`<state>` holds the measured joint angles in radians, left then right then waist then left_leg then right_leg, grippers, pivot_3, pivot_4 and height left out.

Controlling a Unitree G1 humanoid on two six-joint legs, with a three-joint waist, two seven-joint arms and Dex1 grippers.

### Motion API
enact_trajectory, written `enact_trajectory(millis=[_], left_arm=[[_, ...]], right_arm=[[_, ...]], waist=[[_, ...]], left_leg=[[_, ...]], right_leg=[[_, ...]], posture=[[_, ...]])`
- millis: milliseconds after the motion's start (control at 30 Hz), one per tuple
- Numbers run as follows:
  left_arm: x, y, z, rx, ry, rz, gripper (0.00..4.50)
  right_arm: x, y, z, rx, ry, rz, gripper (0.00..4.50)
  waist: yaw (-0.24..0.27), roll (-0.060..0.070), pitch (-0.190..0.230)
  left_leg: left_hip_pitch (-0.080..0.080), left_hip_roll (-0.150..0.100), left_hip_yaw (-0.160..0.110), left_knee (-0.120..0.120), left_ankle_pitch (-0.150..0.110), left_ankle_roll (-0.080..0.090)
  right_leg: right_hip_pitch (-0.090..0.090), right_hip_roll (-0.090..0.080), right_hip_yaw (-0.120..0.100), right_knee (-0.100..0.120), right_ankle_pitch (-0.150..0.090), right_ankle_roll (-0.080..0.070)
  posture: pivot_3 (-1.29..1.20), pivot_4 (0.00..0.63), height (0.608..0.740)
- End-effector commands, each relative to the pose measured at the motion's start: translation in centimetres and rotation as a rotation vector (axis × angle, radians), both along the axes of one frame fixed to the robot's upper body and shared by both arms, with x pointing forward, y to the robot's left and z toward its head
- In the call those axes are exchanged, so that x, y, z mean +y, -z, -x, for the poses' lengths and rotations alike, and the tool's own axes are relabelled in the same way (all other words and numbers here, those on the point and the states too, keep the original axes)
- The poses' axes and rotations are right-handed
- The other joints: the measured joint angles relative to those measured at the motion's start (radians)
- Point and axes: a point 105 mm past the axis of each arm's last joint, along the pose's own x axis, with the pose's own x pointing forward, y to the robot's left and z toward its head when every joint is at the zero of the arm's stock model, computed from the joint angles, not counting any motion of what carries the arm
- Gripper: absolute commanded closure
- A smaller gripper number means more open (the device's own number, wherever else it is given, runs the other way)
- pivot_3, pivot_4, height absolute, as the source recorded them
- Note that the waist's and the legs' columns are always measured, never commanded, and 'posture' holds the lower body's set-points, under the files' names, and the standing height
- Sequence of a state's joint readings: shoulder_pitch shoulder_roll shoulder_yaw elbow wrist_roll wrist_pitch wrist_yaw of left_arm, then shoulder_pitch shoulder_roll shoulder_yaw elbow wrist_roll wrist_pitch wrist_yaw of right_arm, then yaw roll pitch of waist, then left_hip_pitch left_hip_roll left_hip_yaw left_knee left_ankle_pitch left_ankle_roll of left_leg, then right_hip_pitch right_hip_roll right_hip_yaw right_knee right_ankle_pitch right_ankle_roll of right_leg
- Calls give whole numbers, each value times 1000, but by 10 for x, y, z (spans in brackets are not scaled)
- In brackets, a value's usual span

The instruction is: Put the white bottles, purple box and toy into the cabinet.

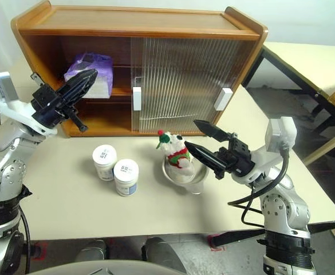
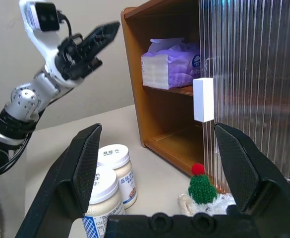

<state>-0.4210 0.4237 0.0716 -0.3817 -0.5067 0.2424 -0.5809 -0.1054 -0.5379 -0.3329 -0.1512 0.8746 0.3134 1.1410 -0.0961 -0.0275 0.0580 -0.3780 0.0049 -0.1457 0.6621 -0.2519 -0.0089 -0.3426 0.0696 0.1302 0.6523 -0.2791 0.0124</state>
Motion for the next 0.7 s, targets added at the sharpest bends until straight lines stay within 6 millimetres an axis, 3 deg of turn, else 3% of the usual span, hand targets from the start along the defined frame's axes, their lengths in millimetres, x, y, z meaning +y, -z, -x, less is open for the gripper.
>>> enact_trajectory(millis=[33, 167, 300, 500, 700], left_arm=[[7, 19, -3, 45, -51, -42, 4463], [29, 28, -8, 79, -178, -61, 4463], [43, 43, -14, 102, -234, -203, 4463], [54, 44, -29, 115, -252, -240, 4463], [65, 41, -52, 152, -302, -222, 4463]], right_arm=[[-2, -1, 2, -20, 23, 17, 0], [-3, -1, 1, -15, 25, 22, 0], [2, -1, -2, -7, 6, 16, 0], [2, -5, -4, -22, 8, 21, 0], [-1, -6, -3, -28, 22, 29, 0]], waist=[[-4, 0, 0], [-7, 1, 0], [-7, 2, 1], [-1, 2, 0], [-6, 3, -2]], left_leg=[[-1, 0, 0, 0, 0, 0], [-3, 1, -1, 0, 0, 0], [-3, 1, -3, -1, 0, 0], [-4, 2, -12, -2, 0, 0], [-5, 2, -9, -2, 0, -1]], right_leg=[[-1, 0, 0, 0, 0, 0], [-3, 0, 0, -1, 0, 1], [-3, 1, 0, -1, 0, 1], [-5, 0, 3, -1, 5, -11], [-6, 1, 1, -1, 6, -12]], posture=[[-201, 57, 740], [-187, 62, 740], [-181, 65, 740], [-184, 51, 740], [-208, 35, 740]])
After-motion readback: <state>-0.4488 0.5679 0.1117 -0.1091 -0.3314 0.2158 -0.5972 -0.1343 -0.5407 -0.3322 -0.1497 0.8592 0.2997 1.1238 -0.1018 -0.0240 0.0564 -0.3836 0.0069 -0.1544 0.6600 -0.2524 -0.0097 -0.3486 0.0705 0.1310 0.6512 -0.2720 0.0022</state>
